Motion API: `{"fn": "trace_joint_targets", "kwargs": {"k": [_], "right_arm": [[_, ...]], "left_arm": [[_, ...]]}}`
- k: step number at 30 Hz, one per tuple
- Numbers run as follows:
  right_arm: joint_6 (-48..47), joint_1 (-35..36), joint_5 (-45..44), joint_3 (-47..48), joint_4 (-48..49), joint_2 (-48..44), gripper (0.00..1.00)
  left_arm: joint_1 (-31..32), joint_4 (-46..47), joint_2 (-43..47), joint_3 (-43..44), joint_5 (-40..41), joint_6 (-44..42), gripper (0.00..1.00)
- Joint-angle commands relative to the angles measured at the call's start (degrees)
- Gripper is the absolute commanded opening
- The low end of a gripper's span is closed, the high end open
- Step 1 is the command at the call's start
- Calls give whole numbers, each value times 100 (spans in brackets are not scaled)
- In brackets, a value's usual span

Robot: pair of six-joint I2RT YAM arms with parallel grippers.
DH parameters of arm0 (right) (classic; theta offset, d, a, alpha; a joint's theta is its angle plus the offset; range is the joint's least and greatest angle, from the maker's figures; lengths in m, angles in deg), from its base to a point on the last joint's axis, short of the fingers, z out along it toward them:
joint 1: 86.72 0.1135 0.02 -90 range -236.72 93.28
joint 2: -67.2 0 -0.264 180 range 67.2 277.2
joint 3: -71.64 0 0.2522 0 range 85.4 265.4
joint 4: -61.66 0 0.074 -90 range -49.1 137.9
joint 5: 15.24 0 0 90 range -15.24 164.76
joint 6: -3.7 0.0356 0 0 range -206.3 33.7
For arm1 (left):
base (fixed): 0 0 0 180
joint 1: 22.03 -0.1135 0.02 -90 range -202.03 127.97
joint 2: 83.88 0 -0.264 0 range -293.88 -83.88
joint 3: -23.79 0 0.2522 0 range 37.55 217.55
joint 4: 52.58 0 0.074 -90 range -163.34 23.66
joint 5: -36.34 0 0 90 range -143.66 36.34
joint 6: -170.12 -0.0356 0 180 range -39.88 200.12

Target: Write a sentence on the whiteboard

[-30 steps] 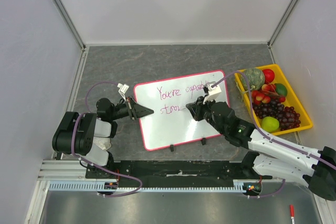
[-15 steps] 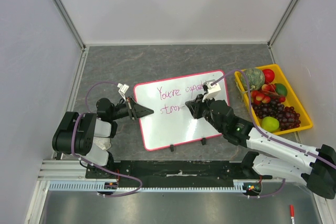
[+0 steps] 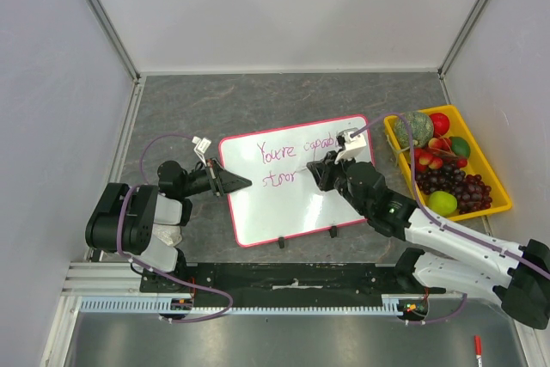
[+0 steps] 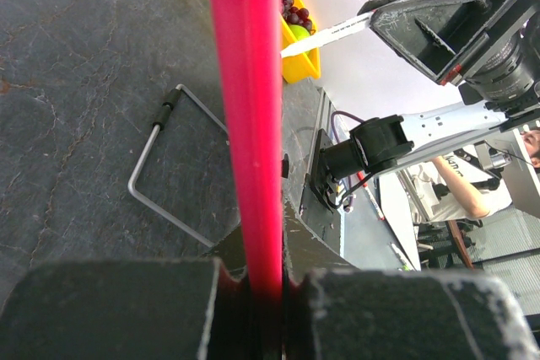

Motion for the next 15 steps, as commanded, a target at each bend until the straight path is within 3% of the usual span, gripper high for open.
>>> {"fn": "trace_joint_targets", "kwargs": {"k": [1,15], "right_arm": [[-61,-88,-379,-9,-206,-24,0],[-52,-97,87,-360,-408,-270,0]], "left_arm": [[21,142,-46,-82,-67,-358,2],[21,142,-63,-73,-67,-358,2]]}}
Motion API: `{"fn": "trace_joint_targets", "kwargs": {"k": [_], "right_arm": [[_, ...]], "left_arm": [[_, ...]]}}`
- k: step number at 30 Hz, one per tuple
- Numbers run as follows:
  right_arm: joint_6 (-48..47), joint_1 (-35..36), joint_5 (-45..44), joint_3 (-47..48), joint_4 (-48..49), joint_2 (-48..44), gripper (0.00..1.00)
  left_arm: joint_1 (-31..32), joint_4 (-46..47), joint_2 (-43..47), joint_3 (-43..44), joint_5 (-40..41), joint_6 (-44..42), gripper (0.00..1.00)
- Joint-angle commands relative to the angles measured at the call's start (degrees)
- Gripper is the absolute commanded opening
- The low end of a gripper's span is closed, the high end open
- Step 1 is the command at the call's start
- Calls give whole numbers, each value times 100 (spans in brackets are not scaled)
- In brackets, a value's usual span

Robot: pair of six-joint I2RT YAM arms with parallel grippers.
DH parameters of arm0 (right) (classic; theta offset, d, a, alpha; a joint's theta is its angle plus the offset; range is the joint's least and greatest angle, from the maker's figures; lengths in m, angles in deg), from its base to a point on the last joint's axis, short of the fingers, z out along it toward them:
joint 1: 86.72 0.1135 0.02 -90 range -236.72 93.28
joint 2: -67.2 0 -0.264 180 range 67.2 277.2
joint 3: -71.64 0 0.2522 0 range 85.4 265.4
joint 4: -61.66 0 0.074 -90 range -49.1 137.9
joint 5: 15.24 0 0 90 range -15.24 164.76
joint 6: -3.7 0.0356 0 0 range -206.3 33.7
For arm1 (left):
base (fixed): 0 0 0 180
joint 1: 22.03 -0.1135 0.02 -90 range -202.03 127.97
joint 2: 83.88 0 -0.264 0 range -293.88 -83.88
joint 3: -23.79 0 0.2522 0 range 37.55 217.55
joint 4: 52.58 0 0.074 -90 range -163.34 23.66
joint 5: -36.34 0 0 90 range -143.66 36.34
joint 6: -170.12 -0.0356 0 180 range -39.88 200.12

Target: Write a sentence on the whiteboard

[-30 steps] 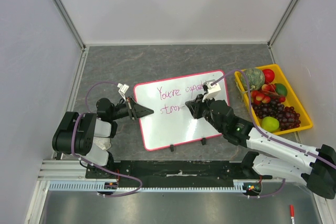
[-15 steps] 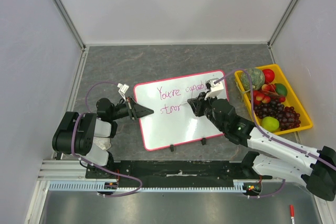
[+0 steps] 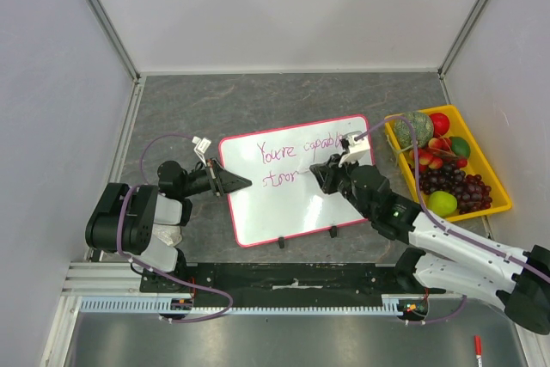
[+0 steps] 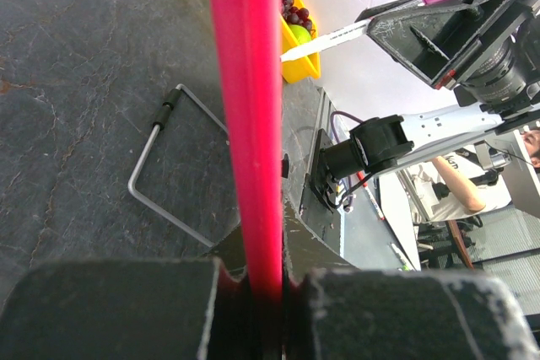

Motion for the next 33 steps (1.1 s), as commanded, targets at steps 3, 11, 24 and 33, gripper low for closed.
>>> {"fn": "trace_joint_targets", "kwargs": {"k": [3,11,24,33], "right_arm": [[-55,-47,105,-230,-375,-39,0],[-46,-38,219,-256,-384,-205,0],[25,-56,62,139,-340,-601,0],[51,-187,-123,227,-218,-338,0]], "left_arm": [[21,133,-54,-73,-65,-358,2],[21,142,-63,-73,-65,-358,2],[30,142,-63,-82,-65,-358,2],[21,142,-54,-82,-65,-349,2]]}}
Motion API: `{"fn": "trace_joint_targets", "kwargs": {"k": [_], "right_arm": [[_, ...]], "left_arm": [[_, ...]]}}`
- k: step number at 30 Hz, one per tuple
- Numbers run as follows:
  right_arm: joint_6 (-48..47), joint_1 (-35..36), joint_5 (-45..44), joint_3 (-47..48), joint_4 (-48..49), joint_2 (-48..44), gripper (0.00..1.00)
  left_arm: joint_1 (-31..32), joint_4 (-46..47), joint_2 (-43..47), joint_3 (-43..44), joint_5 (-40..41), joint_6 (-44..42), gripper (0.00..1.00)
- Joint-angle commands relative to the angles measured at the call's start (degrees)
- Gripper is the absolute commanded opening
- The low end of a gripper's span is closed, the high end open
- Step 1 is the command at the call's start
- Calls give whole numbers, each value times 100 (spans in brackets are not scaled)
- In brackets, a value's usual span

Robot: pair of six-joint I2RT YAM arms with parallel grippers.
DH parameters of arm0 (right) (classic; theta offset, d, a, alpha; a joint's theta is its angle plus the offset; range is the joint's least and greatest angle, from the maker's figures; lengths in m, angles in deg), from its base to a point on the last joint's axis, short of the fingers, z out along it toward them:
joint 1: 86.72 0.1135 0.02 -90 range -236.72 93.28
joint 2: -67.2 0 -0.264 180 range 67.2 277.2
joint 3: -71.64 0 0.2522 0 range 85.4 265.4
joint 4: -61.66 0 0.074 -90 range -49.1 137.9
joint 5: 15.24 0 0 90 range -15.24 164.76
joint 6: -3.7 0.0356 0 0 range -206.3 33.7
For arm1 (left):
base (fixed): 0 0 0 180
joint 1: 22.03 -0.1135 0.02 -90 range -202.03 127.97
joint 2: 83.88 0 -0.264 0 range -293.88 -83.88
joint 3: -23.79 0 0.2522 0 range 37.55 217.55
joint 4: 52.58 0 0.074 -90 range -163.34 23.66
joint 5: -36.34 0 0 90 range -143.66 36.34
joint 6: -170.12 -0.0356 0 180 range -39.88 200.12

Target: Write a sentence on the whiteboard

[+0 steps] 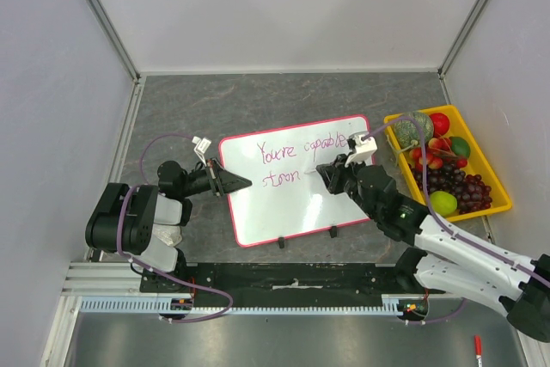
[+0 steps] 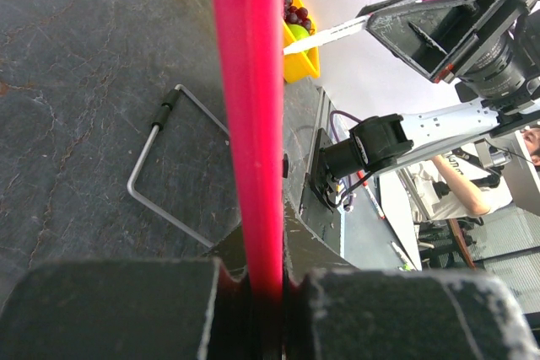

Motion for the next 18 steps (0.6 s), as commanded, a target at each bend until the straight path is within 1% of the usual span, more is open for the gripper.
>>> {"fn": "trace_joint_targets", "kwargs": {"k": [1,9,18], "right_arm": [[57,-61,-145,271,226,95,0],[66,-114,-75,218,393,297,0],[14,-122,347,104,288,394,0]], "left_arm": [[21,109,-61,-82,-63,-358,2],[30,100,-43,-82,-63,-358,2],[21,100,-52,-82,-63,-358,2]]}}
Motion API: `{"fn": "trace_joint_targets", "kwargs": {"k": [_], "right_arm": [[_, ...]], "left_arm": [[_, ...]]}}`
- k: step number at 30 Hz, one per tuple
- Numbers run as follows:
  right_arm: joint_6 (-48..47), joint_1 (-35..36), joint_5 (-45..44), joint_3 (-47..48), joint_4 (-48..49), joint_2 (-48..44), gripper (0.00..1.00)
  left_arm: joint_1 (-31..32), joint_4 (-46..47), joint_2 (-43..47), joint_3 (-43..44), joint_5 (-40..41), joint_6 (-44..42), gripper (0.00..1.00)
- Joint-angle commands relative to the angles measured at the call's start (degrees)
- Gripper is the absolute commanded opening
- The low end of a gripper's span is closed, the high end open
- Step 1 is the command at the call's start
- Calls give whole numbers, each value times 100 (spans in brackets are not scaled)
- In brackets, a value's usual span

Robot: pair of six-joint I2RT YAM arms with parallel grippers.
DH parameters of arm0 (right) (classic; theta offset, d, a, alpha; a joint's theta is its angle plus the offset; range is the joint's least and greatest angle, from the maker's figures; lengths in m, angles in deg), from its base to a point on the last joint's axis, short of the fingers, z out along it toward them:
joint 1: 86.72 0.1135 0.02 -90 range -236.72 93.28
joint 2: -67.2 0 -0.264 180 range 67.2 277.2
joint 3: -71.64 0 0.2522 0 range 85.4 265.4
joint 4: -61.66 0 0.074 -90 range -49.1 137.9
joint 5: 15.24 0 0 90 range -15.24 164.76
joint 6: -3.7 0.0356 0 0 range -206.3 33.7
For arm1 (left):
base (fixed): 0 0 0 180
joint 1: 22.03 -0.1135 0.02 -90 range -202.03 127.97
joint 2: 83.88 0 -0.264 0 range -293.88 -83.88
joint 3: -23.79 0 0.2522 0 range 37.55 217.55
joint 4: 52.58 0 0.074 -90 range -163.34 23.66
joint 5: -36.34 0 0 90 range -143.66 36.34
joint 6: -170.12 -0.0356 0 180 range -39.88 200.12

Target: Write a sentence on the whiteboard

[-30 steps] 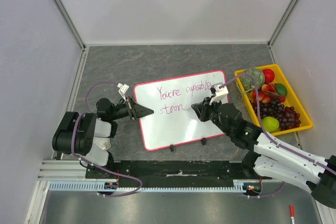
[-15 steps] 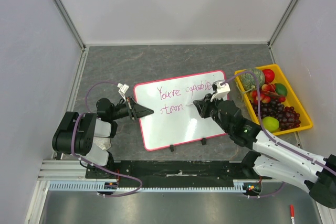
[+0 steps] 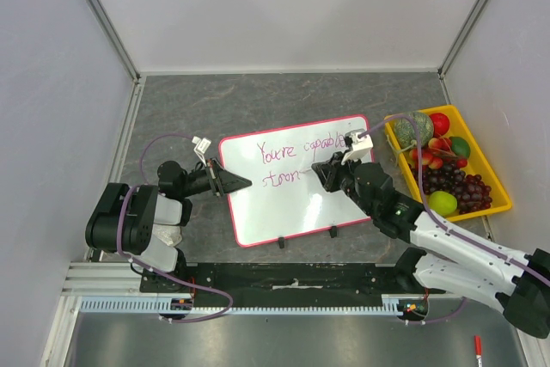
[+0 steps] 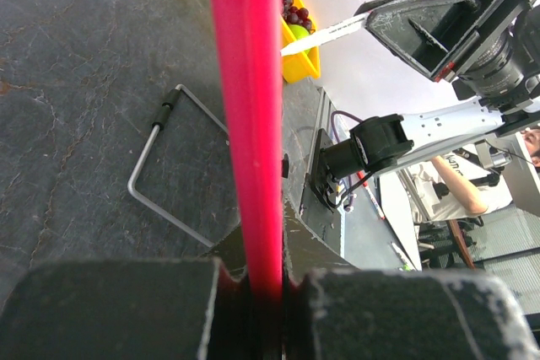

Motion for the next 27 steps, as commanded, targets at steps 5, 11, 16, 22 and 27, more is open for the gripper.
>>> {"fn": "trace_joint_targets", "kwargs": {"k": [5,11,16,22,27], "right_arm": [[-39,-28,282,-87,-202,-2,0],[-39,-28,177,-245,-334,-239,0],[-39,-28,-17,-245,-352,-301,0],[-74,-28,-228,-17,-264,-117,0],[-162,-37,-351,176,-229,7,0]], "left_arm": [[21,111,-43,-77,-65,-360,2],[21,102,-43,-78,-65,-360,2],[21,120,-52,-86,-56,-360,2],[21,120,-35,-86,-65,-351,2],[21,111,-35,-86,-65,-351,2]]}}
